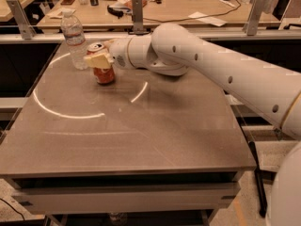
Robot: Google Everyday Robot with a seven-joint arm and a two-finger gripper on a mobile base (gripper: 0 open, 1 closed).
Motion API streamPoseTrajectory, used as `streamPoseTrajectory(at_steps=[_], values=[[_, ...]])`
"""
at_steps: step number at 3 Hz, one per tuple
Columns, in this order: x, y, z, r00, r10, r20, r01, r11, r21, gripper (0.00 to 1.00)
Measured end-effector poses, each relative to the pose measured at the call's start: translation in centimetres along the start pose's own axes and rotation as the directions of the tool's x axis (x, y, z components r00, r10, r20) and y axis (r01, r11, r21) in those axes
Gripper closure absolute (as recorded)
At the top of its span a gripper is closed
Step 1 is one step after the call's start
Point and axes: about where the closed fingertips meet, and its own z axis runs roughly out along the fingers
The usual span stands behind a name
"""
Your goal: Move coke can near water bottle
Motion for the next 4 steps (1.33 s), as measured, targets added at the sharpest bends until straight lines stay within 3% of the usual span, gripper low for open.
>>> streamPoseTrajectory(at_steps=[1,2,4], values=[[0.65,-0.66,1.77,0.997,0.076,0.030,-0.077,0.9963,0.037,1.00],[0.54,-0.74,1.86,0.996,0.082,0.032,-0.083,0.9957,0.041,0.83],[0.35,-0.76,1.81,0.996,0.082,0.032,-0.084,0.9957,0.041,0.36]])
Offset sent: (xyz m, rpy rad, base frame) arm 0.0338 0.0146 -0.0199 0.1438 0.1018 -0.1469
